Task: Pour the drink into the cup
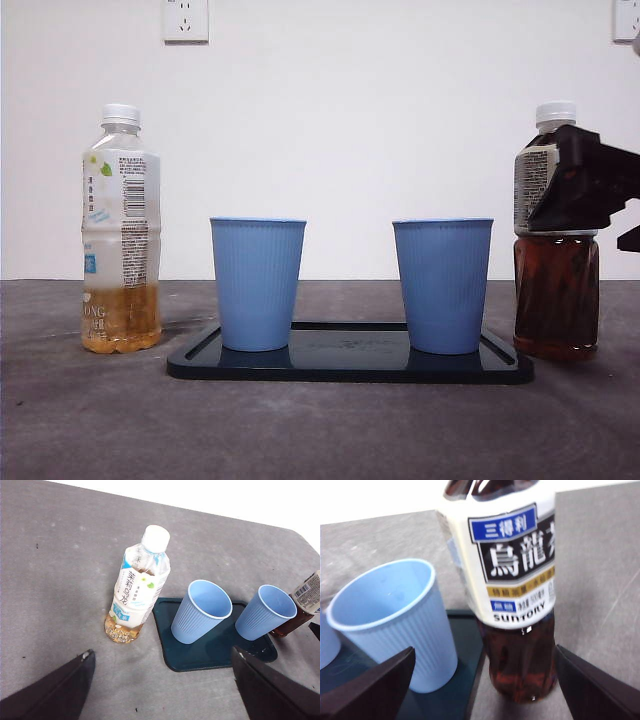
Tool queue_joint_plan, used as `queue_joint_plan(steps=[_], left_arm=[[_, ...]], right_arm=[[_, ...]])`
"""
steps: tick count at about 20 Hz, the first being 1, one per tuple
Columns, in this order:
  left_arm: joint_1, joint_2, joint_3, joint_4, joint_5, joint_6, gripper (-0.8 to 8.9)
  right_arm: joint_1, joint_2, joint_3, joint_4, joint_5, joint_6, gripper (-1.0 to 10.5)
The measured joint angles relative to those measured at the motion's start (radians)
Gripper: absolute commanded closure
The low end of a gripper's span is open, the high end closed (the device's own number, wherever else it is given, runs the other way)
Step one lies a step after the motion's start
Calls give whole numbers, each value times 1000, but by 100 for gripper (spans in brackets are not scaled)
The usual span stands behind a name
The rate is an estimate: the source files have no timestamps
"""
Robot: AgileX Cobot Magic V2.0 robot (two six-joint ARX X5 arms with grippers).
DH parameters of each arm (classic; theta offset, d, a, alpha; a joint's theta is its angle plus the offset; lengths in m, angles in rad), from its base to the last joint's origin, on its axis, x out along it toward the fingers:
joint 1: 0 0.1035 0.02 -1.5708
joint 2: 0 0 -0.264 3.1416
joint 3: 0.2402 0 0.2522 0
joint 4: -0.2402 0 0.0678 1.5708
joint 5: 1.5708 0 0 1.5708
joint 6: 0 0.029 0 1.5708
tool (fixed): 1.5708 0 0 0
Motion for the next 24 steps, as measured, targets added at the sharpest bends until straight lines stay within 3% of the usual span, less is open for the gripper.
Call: queue_joint_plan(steps=[14, 20, 24], left_arm=[[0, 0, 0, 0, 0, 0, 374], [0, 0, 0, 0, 0, 0, 374], [0, 0, 0, 0, 0, 0, 374]], right_arm=[[-79, 402, 1, 439, -28, -53, 506], [-96, 515, 90, 472, -55, -84, 507], [-99, 549, 95, 505, -49, -100, 577]])
